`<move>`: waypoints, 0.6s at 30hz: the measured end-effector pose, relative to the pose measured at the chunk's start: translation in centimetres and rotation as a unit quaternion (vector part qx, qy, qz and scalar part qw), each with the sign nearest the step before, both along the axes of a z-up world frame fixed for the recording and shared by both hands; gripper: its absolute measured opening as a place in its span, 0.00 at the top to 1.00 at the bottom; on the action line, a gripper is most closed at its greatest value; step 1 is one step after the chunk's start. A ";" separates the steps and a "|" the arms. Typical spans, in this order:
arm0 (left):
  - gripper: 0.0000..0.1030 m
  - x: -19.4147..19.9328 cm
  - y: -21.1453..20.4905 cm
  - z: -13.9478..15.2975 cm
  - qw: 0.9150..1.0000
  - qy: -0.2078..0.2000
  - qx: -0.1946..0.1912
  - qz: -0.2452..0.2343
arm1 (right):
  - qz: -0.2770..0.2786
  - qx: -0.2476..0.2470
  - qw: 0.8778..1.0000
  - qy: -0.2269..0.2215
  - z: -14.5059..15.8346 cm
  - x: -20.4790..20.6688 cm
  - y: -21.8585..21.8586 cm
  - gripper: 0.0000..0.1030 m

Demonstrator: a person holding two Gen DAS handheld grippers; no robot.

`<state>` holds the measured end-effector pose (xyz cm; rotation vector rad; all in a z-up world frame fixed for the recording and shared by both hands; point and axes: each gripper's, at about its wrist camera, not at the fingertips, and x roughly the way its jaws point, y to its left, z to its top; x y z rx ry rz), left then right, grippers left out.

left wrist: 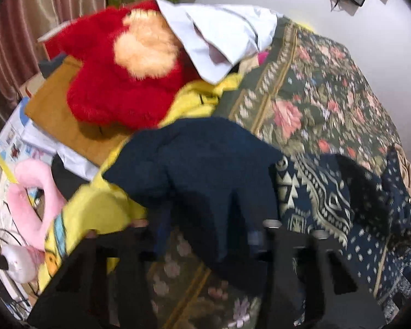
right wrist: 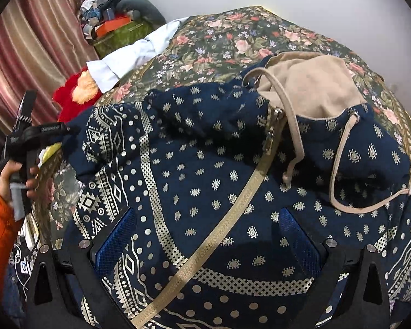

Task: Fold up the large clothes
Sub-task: 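Grasp the navy hoodie sleeve cuff with the left gripper and lift it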

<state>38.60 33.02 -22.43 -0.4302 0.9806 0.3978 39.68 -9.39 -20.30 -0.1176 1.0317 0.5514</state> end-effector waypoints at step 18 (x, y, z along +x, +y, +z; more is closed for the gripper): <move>0.96 -2.5 -16.2 22.6 0.953 -0.225 0.066 -0.190 | -0.035 0.027 0.996 -0.078 7.3 -4.7 -7.7 0.00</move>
